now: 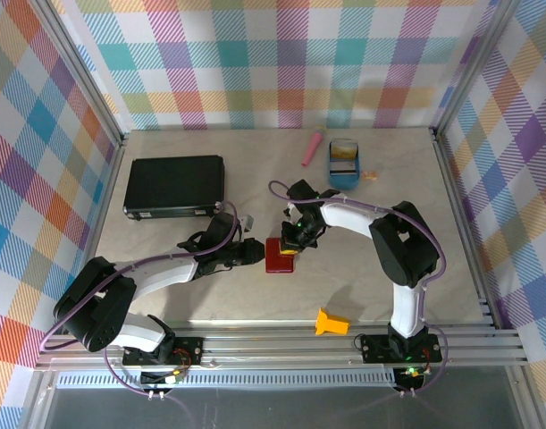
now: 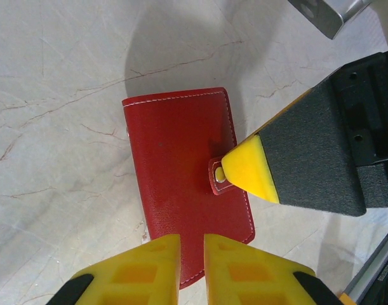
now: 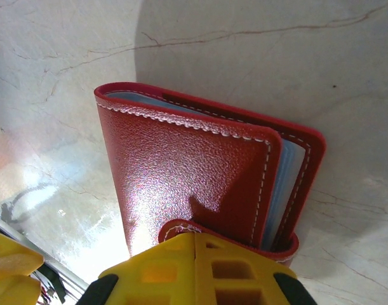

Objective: Put the credit cards into the card holder

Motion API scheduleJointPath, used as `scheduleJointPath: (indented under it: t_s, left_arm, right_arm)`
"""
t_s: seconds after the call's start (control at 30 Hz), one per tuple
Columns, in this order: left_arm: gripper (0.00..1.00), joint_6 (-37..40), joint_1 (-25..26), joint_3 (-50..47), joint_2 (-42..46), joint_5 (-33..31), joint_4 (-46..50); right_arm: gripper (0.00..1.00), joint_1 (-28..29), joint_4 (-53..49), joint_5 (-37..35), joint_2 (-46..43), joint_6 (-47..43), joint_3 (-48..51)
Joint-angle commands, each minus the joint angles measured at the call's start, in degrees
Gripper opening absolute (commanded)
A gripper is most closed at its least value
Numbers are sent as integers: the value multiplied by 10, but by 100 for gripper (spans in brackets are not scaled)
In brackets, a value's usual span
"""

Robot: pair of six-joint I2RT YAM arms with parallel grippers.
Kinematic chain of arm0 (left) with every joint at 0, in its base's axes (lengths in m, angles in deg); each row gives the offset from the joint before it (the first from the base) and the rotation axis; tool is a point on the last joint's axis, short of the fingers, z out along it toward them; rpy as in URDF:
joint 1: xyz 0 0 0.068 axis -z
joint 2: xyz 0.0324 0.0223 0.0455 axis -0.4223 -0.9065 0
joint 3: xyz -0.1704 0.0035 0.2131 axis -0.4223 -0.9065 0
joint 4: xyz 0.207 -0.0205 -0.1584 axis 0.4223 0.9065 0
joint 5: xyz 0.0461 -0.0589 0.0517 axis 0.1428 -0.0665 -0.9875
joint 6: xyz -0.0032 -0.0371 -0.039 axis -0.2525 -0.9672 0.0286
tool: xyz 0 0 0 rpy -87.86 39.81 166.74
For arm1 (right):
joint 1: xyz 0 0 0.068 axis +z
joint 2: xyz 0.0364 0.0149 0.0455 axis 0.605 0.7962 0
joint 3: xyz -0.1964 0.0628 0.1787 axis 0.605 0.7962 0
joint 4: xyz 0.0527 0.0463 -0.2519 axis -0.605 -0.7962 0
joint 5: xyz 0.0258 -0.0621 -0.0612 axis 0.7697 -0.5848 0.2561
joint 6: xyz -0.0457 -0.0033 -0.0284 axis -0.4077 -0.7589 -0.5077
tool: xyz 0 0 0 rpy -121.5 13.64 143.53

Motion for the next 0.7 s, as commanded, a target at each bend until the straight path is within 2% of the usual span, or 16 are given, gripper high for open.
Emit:
scheduleJointPath:
  t_s: [0.0,0.67]
  left_arm:
    - [18,2,-1,5,-6,4,-12]
    - [18,1,-1,-3,5,0,-10]
  right_arm:
    - [0,6,4,1,-29,-10,-4]
    - [0,12,19,27,23,-11,-11]
